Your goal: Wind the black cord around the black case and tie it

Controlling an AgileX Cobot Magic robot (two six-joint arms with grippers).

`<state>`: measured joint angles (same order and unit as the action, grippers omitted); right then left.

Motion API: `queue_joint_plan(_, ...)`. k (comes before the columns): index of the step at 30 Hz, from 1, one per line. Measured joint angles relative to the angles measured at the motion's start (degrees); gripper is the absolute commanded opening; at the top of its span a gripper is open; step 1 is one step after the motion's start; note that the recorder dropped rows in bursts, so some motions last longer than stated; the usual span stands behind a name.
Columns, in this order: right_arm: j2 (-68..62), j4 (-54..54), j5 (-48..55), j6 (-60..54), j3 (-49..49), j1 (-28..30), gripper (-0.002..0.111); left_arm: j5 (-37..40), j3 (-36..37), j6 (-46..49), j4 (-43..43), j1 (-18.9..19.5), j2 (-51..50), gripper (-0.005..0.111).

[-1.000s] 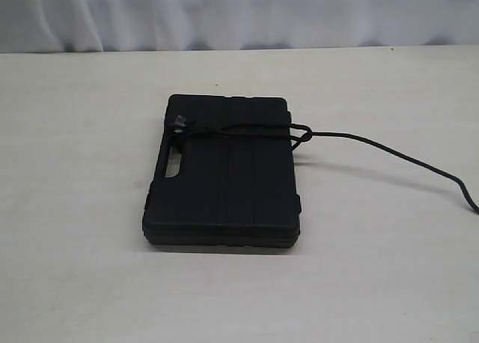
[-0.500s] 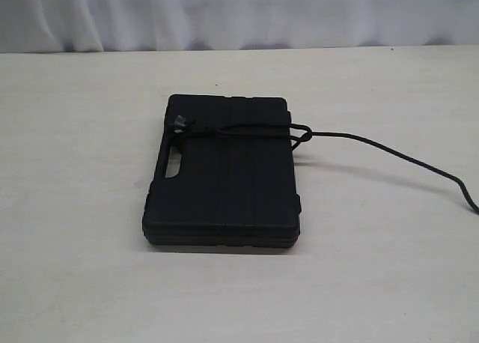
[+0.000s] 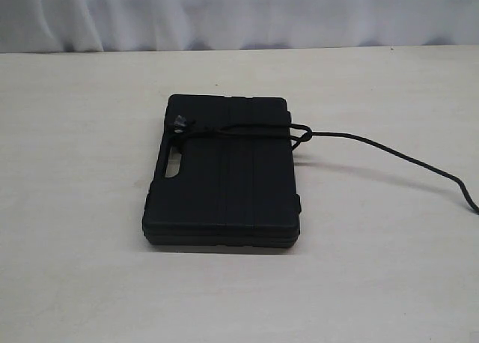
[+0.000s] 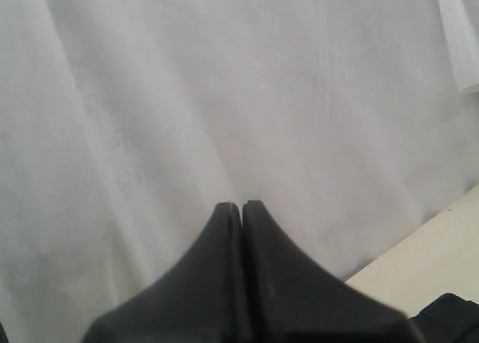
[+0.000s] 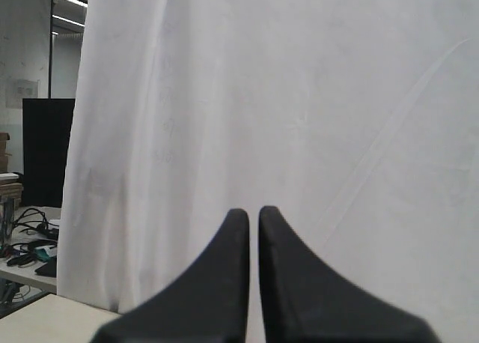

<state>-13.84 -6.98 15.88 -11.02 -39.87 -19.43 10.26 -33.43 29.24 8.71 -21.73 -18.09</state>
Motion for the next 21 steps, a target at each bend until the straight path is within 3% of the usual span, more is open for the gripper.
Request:
queue_joint_plan(5,0.00,0.00,0.00,0.00,0.00,0.00,0.004,-1.42,2.00,-6.00,-3.55,2.35,1.43,0.000)
queue_joint_plan(13,0.00,0.00,0.00,0.00,0.00,0.00,0.004,-12.00,12.43,-16.10,-4.69,10.18,9.41,0.000)
queue_joint_plan(21,0.00,0.00,0.00,0.00,0.00,0.00,0.004,-14.42,18.86,-33.44,-19.69,15.30,14.07,0.000)
